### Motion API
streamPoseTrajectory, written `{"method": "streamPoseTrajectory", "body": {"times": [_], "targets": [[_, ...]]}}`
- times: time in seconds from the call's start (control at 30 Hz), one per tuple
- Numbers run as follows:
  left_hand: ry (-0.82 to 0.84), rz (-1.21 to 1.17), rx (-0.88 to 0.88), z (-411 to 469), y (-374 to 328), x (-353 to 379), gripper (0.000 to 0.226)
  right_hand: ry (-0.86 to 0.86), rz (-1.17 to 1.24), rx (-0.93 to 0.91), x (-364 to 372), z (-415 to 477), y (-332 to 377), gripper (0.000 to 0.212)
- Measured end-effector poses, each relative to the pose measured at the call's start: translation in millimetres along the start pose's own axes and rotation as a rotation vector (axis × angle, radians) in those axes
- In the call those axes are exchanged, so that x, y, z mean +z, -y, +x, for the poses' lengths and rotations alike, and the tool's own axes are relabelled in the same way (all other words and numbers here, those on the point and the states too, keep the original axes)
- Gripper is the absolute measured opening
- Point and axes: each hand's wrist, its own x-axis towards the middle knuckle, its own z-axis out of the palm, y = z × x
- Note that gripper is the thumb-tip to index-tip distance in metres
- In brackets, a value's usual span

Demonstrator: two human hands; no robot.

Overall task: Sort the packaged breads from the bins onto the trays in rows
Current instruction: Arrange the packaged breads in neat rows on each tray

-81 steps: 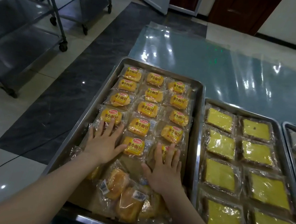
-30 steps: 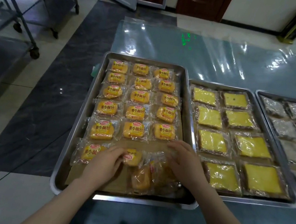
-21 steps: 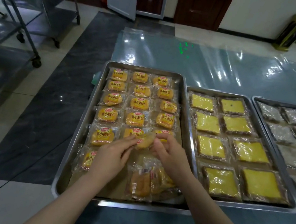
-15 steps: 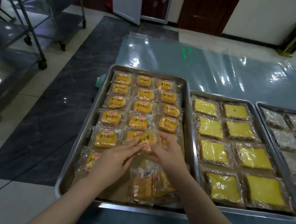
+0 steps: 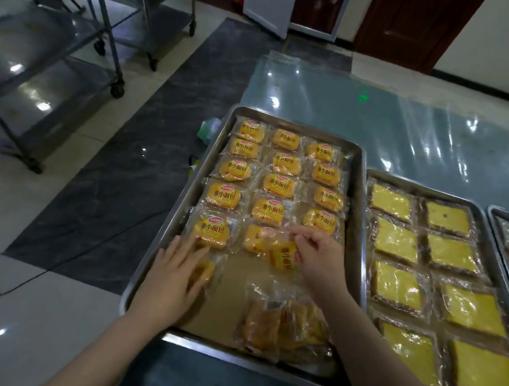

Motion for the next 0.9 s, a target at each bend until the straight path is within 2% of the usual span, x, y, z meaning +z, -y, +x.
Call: {"method": "streamPoseTrajectory", "body": {"times": [0.1,0.2,0.3,0.4,0.43,0.57,0.63,0.67,0.8,0.87,0.9], "targets": [[0.135,0.125,-0.062,-2.0,12.9,13.2,0.077,0.188,-0.512,-0.232,18.9,11.1,-0.1,0.026],[0.182,0.140,-0.088,3.3,14.2,19.8,0.080,0.403,-0.770,-0.305,40.5,19.3,-0.7,0.029],[0.191,0.123,-0.093,5.8,15.7,21.7,0.080,0.445,-0.824,-0.339,54.7,22.9,-6.1,0.032],[0.204,0.120,-0.090,6.1,17.1,23.1,0.080,0.338,-0.879,-0.457,55.1,21.3,-13.9,0.053],[0.211,0.118,-0.091,7.2,16.9,23.4,0.080,0.308,-0.876,-0.481,50.9,20.1,-15.8,0.053],[0.212,0.113,-0.085,9.8,13.7,23.4,0.080,0.330,-0.870,-0.496,20.0,6.7,-20.6,0.014],[0.179,0.110,-0.073,8.2,11.4,22.2,0.081,0.359,-0.901,-0.553,6.5,-2.9,-20.3,0.006],[0.146,0.108,-0.055,6.9,10.1,21.0,0.081,0.386,-0.940,-0.561,2.5,-6.5,-21.5,0.013],[-0.030,0.054,0.021,0.9,3.8,11.6,0.076,0.706,-1.174,-0.419,-3.5,-17.0,-34.5,0.074],[-0.090,0.014,0.023,-1.1,2.1,6.9,0.068,0.769,-1.199,-0.371,-2.5,-21.9,-41.8,0.088],[-0.104,0.010,0.024,-1.7,1.4,5.3,0.064,0.758,-1.188,-0.354,-1.4,-23.5,-43.6,0.086]]}}
